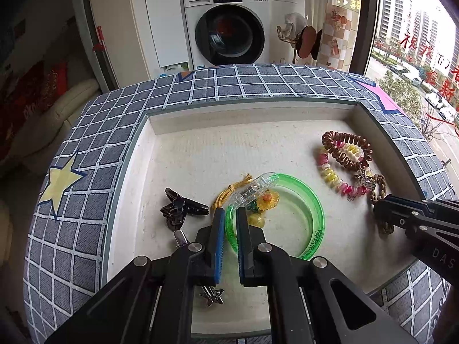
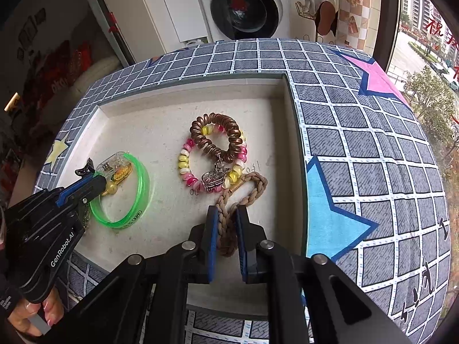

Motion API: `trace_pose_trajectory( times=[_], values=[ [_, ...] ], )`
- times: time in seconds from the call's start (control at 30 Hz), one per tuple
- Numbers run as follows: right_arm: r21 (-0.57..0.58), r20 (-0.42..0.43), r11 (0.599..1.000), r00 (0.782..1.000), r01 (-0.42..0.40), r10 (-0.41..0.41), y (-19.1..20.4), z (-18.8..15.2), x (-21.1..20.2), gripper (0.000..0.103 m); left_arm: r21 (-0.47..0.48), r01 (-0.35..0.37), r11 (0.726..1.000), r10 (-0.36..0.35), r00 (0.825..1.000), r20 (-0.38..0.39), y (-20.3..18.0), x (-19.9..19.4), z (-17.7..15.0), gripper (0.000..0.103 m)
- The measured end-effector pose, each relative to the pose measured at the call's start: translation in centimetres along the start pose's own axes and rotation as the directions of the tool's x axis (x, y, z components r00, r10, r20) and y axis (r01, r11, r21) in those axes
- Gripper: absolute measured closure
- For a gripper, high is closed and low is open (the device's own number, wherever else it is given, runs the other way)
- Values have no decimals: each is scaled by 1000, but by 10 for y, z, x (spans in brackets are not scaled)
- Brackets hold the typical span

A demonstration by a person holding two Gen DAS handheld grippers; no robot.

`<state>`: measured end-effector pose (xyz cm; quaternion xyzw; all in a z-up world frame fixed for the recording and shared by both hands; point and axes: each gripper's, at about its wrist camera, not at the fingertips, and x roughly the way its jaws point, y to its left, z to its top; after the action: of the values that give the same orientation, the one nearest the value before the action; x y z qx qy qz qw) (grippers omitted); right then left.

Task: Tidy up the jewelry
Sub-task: 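Carry the green bangle into the tray while the right gripper carries the braided bracelet there, then open the right gripper to drop the braided bracelet while the left gripper releases the bangle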

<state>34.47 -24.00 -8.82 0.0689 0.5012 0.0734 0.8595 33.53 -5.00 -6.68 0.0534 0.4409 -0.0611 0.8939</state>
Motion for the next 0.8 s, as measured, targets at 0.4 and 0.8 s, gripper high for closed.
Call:
trace_pose_trajectory(
  times=[0.4,0.8],
  values=[
    [67,39,994,996,-83,81,-6,4,-20,66,9,1,1000,-1,999,37,-1,-24,4,83],
    [85,79,993,994,-77,70,-7,-14,-60,55,-7,50,999,-50,998,25,2,-45,-8,83]
  ],
)
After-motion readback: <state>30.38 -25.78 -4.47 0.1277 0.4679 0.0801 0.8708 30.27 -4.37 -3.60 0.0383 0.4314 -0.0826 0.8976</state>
